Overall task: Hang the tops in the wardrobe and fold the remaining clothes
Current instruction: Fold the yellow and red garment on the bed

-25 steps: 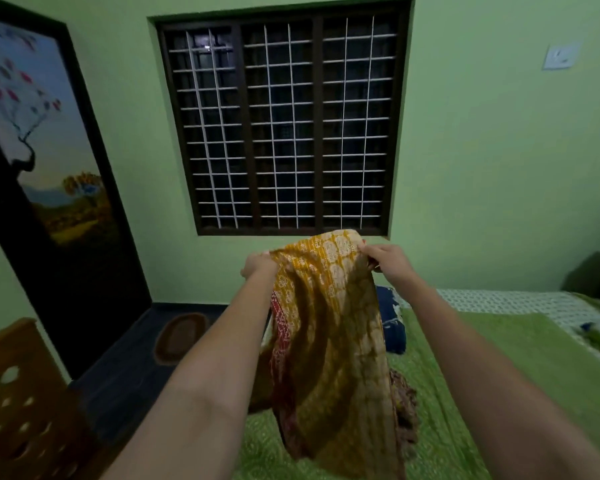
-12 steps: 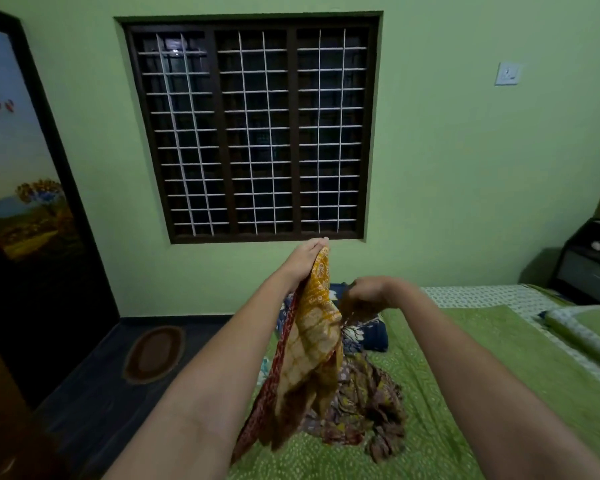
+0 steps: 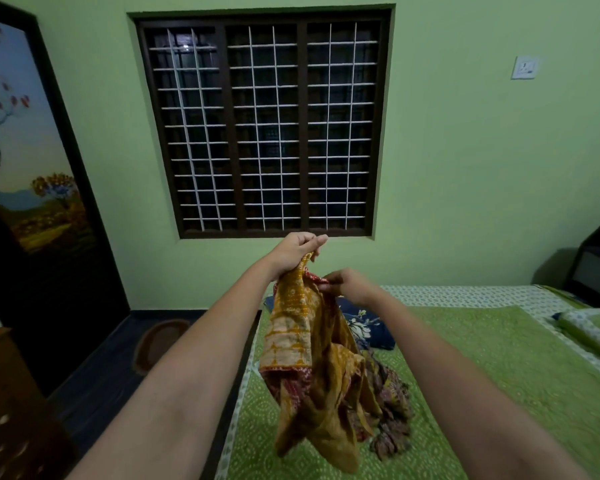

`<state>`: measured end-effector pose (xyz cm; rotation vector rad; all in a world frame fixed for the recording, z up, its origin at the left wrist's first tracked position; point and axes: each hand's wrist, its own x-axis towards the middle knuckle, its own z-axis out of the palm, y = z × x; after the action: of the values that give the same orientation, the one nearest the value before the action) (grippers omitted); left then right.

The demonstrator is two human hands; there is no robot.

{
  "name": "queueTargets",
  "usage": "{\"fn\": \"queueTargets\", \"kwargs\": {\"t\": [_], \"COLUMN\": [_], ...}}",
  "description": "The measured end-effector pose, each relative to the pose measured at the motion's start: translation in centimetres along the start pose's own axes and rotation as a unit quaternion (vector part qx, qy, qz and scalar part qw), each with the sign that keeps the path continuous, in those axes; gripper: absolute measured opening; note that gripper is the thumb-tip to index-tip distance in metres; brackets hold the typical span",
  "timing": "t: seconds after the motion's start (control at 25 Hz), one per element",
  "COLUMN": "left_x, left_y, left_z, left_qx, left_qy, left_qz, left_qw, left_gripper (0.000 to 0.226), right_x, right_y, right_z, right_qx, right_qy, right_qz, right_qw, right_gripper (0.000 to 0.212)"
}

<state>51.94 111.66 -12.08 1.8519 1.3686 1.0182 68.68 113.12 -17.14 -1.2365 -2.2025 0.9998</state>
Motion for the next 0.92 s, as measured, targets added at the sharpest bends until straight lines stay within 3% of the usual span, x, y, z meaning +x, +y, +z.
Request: {"fn": "queueTargets", "kwargs": {"t": [0.08,0.16,0.32,0.44,0.52,0.6,0.68,0.8,0.84,0.92], "left_x": [-0.3,-0.9,-0.8,0.1,0.4,0.8,1.1,1.0,0.9,1.0], "left_y": [-1.5,-2.6,-3.1,-2.7,-2.2,-2.4,-3.0,-3.5,-3.3,-2.8], "left_z": [-1.2,-2.1,-2.4,-1.9,-1.3,-0.4,-0.3,-1.9,-2.3,-2.2], "left_qx": [0.077,0.09,0.147,0.188,0.197,0.24,0.29,0.373,0.404,0.445], "left_qy": [0.024,0.029,-0.076,-0.012,0.041,0.016,-0.032,-0.056,-0.044,-0.01], "left_qz": [-0.01,-0.044,-0.095,-0.071,-0.049,-0.042,-0.059,-0.07,-0.059,-0.026], "left_qw": [0.997,0.995,0.982,0.98,0.978,0.97,0.955,0.924,0.912,0.895], "left_gripper": [0.04,0.042,0.039,0.032,0.025,0.026,0.034,0.048,0.045,0.03], "right_x": [-0.1,0.0,0.3,0.3,0.2,0.6,0.5,0.8,0.9,1.2], "right_y": [0.3,1.0,1.2,1.7,2.7,3.9,4.1,5.1,5.4,6.2], "right_z": [-1.0,-1.9,-1.8,-0.8,0.3,0.8,-0.5,-3.9,-4.6,-4.7], "right_qx": [-0.03,-0.017,0.093,0.149,-0.026,-0.187,-0.2,-0.148,-0.171,-0.271], "right_qy": [0.026,0.031,0.032,0.021,-0.042,-0.064,0.012,0.228,0.238,0.112], "right_qz": [-0.008,-0.002,0.014,0.023,0.038,0.07,0.084,0.087,0.101,0.155], "right_qw": [0.999,0.999,0.995,0.988,0.998,0.978,0.976,0.958,0.951,0.944], "right_gripper": [0.016,0.024,0.031,0.044,0.045,0.013,0.022,0.03,0.033,0.026]}}
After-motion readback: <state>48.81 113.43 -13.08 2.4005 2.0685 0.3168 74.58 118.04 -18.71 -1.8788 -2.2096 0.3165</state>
